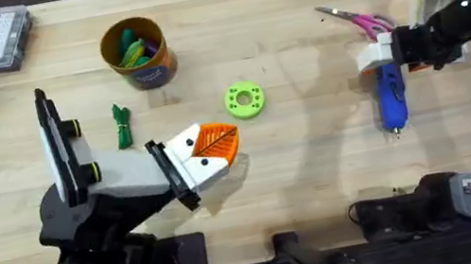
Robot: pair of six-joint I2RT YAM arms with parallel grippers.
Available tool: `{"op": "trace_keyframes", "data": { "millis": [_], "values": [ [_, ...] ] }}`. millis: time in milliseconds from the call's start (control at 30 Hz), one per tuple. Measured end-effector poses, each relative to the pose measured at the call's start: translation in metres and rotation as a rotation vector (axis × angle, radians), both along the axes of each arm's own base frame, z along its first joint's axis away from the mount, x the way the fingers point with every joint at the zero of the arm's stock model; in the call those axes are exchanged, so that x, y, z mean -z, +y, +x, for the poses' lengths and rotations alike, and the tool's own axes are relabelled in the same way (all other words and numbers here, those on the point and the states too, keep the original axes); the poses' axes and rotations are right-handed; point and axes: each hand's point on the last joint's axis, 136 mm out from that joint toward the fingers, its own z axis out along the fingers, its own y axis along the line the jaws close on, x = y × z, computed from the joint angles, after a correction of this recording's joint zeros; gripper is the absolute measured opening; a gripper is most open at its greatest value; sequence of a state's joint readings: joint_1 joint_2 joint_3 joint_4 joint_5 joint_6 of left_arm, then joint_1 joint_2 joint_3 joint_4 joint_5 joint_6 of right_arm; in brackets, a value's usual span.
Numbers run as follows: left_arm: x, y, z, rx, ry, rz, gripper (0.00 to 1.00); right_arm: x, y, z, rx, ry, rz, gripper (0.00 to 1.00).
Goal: Pick up the gripper from the table and insert it into the empty holder that is missing its gripper. Then pick up a screw, insert it into the mounting hole, and use the screwdriver to tighten it. Finally, clean up the table by picking up the vegetable and placing it into the bucket.
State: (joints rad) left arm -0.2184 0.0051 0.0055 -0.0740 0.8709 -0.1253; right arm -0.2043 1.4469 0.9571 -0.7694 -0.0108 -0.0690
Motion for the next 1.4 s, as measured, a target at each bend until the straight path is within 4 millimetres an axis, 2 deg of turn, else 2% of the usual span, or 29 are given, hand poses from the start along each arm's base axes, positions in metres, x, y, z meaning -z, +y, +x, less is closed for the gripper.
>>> {"op": "trace_keyframes", "data": {
  "millis": [133,400,700,800,867,967,1067,1100,1133,1167,1400],
  "values": [
    [0.000,0.000,0.000,0.000,0.000,0.000,0.018,0.014,-0.005,0.009,-0.011,0.010,-0.015,0.995],
    [0.000,0.000,0.000,0.000,0.000,0.000,0.018,0.039,-0.019,0.004,0.021,0.084,-0.007,0.996],
    [0.000,0.000,0.000,0.000,0.000,0.000,0.018,0.041,-0.021,0.004,0.024,0.089,-0.008,0.993],
    [0.000,0.000,0.000,0.000,0.000,0.000,0.018,0.041,-0.021,0.004,0.024,0.091,-0.010,0.965],
    [0.000,0.000,0.000,0.000,0.000,0.000,0.018,0.041,-0.022,0.004,0.021,0.091,-0.018,0.892],
    [0.000,0.000,0.000,0.000,0.000,0.000,0.018,0.041,-0.025,0.006,0.021,0.086,-0.030,0.620],
    [0.000,0.000,0.000,0.000,0.000,0.000,0.018,0.042,-0.029,0.007,0.028,0.082,-0.041,0.191],
    [0.000,0.000,0.000,0.000,0.000,0.000,0.018,0.042,-0.030,0.008,0.029,0.082,-0.045,0.083],
    [0.000,0.000,0.000,0.000,0.000,0.000,0.018,0.043,-0.031,0.009,0.031,0.080,-0.047,0.033],
    [0.000,0.000,0.000,0.000,0.000,0.000,0.018,0.043,-0.031,0.009,0.031,0.080,-0.048,0.026],
    [0.000,0.000,0.000,0.000,0.000,0.000,0.018,0.042,-0.031,0.008,0.030,0.085,-0.047,0.028]
  ]
}}
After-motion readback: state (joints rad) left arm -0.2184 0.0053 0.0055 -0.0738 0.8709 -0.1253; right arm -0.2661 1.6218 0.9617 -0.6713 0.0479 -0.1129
